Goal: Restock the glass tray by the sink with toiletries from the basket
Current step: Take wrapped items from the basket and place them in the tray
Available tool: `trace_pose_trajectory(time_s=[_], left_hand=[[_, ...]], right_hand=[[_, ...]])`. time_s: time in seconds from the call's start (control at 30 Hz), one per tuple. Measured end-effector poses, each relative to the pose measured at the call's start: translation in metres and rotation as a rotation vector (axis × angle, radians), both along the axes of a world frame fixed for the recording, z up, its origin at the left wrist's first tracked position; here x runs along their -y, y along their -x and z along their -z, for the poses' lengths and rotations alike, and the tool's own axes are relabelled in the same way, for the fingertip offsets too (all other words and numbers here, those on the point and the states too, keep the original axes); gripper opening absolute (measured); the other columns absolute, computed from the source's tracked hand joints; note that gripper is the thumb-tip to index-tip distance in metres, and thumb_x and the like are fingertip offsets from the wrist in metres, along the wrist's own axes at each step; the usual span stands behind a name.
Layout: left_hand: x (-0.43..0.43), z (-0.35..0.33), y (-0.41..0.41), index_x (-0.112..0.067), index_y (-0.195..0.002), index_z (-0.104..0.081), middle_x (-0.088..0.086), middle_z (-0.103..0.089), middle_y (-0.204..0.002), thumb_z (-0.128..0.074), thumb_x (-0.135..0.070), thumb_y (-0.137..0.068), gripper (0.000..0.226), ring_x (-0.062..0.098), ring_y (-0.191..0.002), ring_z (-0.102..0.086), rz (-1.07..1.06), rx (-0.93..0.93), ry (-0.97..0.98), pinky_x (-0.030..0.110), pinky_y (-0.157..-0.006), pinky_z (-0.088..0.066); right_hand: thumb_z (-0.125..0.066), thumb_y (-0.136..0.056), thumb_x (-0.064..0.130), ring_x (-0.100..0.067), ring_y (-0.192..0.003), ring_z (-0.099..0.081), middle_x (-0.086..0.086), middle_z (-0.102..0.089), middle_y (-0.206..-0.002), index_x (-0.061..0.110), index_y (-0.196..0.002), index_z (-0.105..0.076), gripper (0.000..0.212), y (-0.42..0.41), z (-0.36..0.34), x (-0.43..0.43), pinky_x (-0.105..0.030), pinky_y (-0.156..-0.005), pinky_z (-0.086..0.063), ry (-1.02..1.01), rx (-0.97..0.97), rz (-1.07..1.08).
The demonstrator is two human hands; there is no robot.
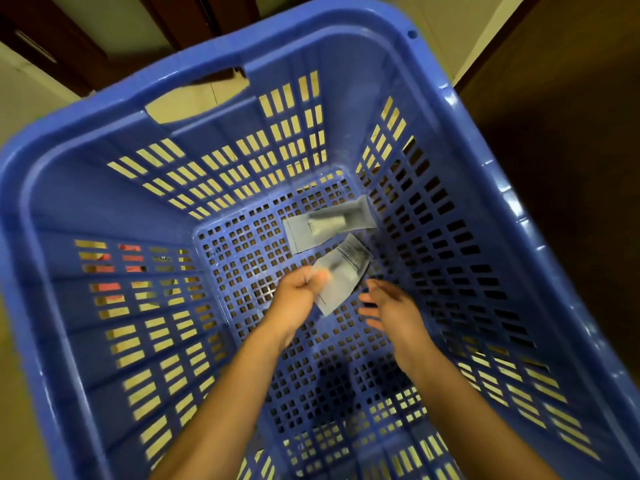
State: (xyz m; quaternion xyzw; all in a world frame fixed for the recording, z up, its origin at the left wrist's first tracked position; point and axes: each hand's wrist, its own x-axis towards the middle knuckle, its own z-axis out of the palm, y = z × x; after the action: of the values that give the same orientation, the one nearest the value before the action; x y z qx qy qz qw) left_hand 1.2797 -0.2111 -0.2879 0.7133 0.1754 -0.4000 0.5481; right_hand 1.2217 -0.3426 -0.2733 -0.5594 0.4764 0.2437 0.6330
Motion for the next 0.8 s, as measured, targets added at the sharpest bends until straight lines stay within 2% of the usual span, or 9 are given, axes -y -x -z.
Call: trace_pose_trajectory(time_s=[0.1, 0.2, 0.3, 0.4, 0.53, 0.6, 0.67, 0.73, 0.8], left_hand=[[0.002, -0.003, 0.007, -0.025, -0.087, -0.061, -0.003, -0.062, -0.088, -0.046, -0.017, -0.098, 0.020, 0.015, -0.085, -0.057, 0.061, 0.048, 0.006, 0.027, -0.080, -0.047], [0.003, -0.008, 0.017, -0.027, -0.074, -0.057, -0.003, -0.053, -0.079, -0.047, -0.018, -0.098, 0.028, 0.015, -0.073, -0.050, 0.332, 0.382, -0.099, 0.031, -0.073, -0.042], [0.008, -0.019, 0.023, -0.019, -0.099, -0.065, -0.010, -0.054, -0.108, -0.041, -0.028, -0.098, 0.025, 0.013, -0.084, -0.055, 0.806, 0.707, -0.308, 0.030, -0.074, -0.047], [0.012, -0.032, 0.026, -0.024, -0.113, -0.062, -0.014, -0.047, -0.134, -0.038, -0.036, -0.099, 0.031, 0.012, -0.103, -0.056, 1.106, 0.727, -0.372, 0.029, -0.089, -0.047], [0.013, -0.032, 0.022, -0.028, -0.114, -0.064, -0.013, -0.049, -0.138, -0.046, -0.047, -0.093, 0.034, 0.008, -0.116, -0.053, 1.194, 0.549, -0.279, 0.029, -0.097, -0.044], [0.010, -0.026, 0.015, -0.017, -0.104, -0.069, 0.000, -0.064, -0.112, -0.047, -0.051, -0.091, 0.042, 0.016, -0.095, -0.061, 1.056, 0.379, -0.159, 0.035, -0.085, -0.050], [0.008, -0.021, 0.002, -0.008, -0.097, -0.067, 0.012, -0.061, -0.086, -0.045, -0.046, -0.093, 0.045, 0.022, -0.071, -0.056, 0.891, 0.280, -0.145, 0.034, -0.067, -0.047], [0.008, -0.011, -0.019, -0.015, -0.108, -0.064, 0.009, -0.063, -0.100, -0.047, -0.036, -0.096, 0.030, 0.021, -0.083, -0.059, 0.836, 0.370, -0.290, 0.034, -0.077, -0.049], [0.012, 0.000, -0.043, -0.018, -0.128, -0.052, 0.009, -0.054, -0.125, -0.051, -0.030, -0.095, 0.035, 0.026, -0.107, -0.056, 0.832, 0.466, -0.482, 0.037, -0.092, -0.047]], right_hand=[[-0.042, -0.100, 0.024, -0.028, -0.117, -0.055, -0.012, -0.053, -0.134, 0.010, -0.132, -0.048, 0.036, -0.005, -0.007, 0.007, -0.040, -0.101, -0.043, -0.069, -0.011, 0.046], [-0.043, -0.097, 0.038, -0.027, -0.119, -0.054, -0.010, -0.053, -0.135, 0.012, -0.134, -0.048, 0.045, -0.009, -0.008, 0.013, -0.040, -0.100, -0.043, -0.146, -0.038, -0.010], [-0.041, -0.091, 0.054, -0.025, -0.110, -0.059, -0.008, -0.061, -0.124, 0.016, -0.127, -0.055, 0.053, -0.004, -0.002, 0.019, -0.037, -0.092, -0.047, -0.304, -0.034, -0.045], [-0.045, -0.093, 0.049, -0.025, -0.104, -0.063, -0.011, -0.067, -0.114, 0.013, -0.121, -0.061, 0.048, 0.005, 0.011, 0.023, -0.038, -0.094, -0.049, -0.369, -0.017, -0.028], [-0.050, -0.095, 0.023, -0.014, -0.077, -0.068, -0.007, -0.070, -0.095, 0.007, -0.119, -0.061, 0.030, 0.016, 0.026, 0.023, -0.026, -0.067, -0.054, -0.265, -0.022, 0.029], [-0.055, -0.093, 0.014, -0.020, -0.081, -0.067, -0.011, -0.069, -0.101, 0.005, -0.118, -0.061, 0.028, 0.020, 0.034, 0.024, -0.031, -0.067, -0.053, -0.183, -0.031, 0.050], [-0.058, -0.091, 0.009, -0.027, -0.092, -0.063, -0.015, -0.065, -0.110, 0.003, -0.116, -0.061, 0.027, 0.023, 0.041, 0.026, -0.037, -0.077, -0.050, -0.087, -0.051, 0.049], [-0.058, -0.090, 0.008, -0.027, -0.095, -0.058, -0.013, -0.063, -0.107, 0.004, -0.113, -0.061, 0.023, 0.026, 0.044, 0.027, -0.037, -0.080, -0.046, -0.009, -0.058, 0.026], [-0.057, -0.091, 0.008, -0.025, -0.090, -0.055, -0.009, -0.059, -0.094, 0.005, -0.107, -0.060, 0.016, 0.029, 0.045, 0.029, -0.033, -0.074, -0.044, 0.101, -0.057, -0.075]])
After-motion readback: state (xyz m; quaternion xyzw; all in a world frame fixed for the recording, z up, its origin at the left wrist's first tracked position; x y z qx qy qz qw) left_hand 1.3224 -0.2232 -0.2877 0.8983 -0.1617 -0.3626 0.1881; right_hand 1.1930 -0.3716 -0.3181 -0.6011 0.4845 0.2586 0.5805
